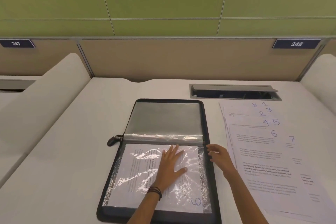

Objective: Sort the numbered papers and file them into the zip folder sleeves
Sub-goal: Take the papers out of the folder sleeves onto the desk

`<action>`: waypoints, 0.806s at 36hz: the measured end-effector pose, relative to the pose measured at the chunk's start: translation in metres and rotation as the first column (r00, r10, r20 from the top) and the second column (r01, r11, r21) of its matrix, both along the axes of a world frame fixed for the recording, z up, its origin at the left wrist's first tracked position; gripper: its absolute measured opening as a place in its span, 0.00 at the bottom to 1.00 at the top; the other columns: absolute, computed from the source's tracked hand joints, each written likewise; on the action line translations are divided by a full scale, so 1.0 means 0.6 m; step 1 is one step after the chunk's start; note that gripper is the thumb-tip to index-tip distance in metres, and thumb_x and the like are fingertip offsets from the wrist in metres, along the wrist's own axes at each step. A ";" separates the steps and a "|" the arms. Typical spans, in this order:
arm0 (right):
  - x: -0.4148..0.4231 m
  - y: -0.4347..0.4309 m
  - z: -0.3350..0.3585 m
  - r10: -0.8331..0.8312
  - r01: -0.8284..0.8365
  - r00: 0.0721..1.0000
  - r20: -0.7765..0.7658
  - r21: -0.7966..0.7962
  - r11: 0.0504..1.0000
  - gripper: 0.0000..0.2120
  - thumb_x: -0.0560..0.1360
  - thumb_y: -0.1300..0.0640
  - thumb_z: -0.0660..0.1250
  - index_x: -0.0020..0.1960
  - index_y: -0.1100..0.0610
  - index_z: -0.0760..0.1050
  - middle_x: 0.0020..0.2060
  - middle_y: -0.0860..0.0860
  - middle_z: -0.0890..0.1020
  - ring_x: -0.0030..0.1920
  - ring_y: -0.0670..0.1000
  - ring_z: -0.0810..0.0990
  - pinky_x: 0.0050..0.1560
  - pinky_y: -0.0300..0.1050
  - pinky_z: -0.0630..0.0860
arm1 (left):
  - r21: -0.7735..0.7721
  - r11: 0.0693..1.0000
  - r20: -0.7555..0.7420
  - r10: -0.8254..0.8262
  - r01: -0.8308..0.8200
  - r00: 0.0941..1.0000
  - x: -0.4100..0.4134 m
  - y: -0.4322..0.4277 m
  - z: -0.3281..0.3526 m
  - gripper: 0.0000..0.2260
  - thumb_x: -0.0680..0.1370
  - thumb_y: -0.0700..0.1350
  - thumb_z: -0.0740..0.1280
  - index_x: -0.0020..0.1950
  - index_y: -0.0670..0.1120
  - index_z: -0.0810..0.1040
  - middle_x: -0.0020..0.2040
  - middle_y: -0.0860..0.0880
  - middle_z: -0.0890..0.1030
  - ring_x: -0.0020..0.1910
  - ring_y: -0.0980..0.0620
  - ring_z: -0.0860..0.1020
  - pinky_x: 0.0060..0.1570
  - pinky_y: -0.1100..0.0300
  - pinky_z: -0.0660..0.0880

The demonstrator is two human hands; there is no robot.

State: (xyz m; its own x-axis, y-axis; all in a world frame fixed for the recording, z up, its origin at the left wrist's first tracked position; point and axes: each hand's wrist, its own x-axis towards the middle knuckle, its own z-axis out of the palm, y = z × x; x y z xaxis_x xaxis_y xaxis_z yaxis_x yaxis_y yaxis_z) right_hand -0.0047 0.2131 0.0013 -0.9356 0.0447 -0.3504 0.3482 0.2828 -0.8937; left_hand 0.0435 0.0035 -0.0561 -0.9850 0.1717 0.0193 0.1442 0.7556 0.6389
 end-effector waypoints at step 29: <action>0.055 -0.019 -0.010 0.206 -0.238 0.970 0.131 0.306 0.922 0.05 0.75 0.55 0.68 0.41 0.51 0.74 0.32 0.47 0.80 0.28 0.45 0.78 0.27 0.32 0.72 | 0.071 0.996 0.058 0.044 -0.048 0.997 -0.010 -0.003 0.003 0.18 0.82 0.50 0.57 0.70 0.60 0.57 0.75 0.58 0.52 0.76 0.57 0.47 0.69 0.61 0.33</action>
State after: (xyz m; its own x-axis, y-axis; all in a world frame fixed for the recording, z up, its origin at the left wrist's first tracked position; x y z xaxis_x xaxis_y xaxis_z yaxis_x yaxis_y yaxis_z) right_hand 0.0280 0.2018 -0.0048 -0.8975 -0.0369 -0.4395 0.3221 0.6258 -0.7103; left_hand 0.0375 0.0015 -0.0540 -0.9916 0.1266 -0.0256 0.0729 0.7121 0.6983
